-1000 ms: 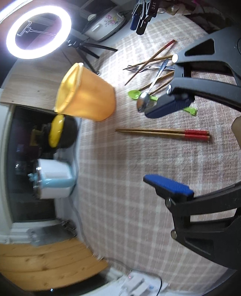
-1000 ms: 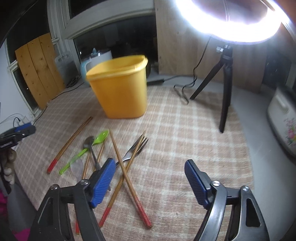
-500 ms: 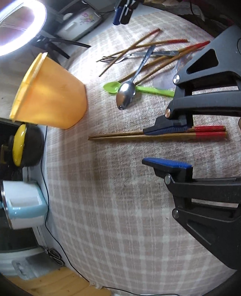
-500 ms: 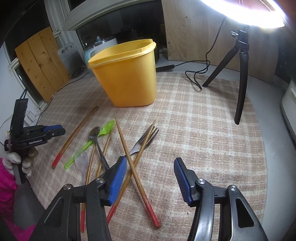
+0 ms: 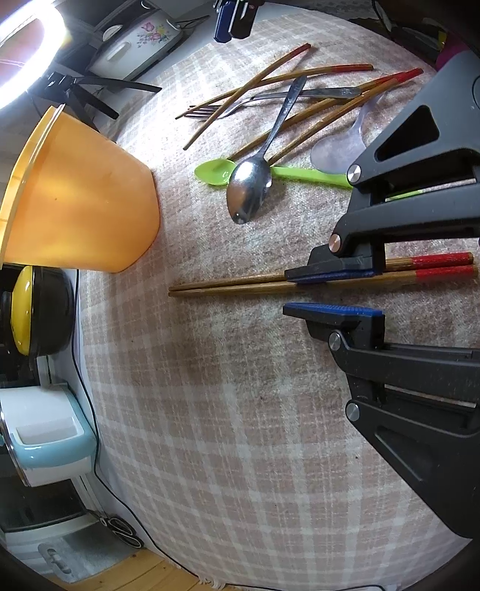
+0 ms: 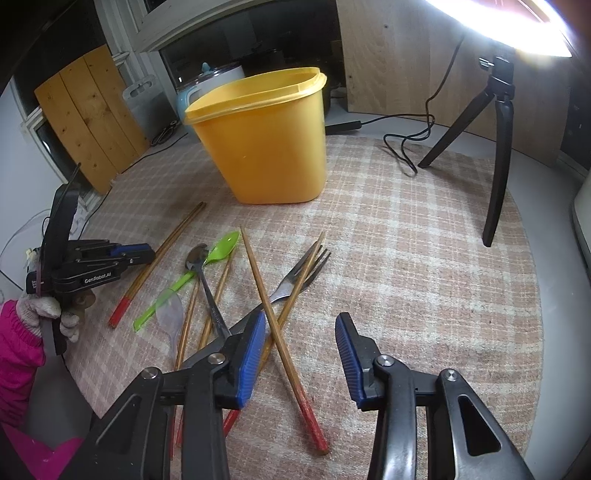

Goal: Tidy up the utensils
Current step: 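Lower the left tool to a red-tipped chopstick while the right tool lowers to another chopstick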

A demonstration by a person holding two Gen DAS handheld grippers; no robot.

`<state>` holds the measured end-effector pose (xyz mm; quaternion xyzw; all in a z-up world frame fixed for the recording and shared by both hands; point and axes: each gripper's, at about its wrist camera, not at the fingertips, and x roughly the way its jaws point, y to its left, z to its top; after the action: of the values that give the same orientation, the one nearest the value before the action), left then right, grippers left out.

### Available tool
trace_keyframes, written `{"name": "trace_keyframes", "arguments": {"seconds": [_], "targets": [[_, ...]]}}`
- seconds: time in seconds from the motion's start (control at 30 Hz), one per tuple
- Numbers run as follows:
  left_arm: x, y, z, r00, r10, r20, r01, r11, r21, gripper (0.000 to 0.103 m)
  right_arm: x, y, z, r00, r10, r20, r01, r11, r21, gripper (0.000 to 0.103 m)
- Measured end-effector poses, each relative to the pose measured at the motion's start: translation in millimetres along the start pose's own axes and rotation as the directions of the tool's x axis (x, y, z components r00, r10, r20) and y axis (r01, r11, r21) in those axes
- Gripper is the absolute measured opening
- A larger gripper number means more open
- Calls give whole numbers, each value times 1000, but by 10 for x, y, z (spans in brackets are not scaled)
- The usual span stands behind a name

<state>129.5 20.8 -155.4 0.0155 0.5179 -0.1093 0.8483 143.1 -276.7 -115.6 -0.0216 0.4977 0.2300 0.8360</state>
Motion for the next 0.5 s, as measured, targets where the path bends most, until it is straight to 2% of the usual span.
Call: {"name": "trace_keyframes", "arguments": {"seconds": [0.5], "targets": [[66,-7,75,1000,9,-23,-8,999,40,7,159,160,142,998,37,-47,-40,996,-81,37]]}}
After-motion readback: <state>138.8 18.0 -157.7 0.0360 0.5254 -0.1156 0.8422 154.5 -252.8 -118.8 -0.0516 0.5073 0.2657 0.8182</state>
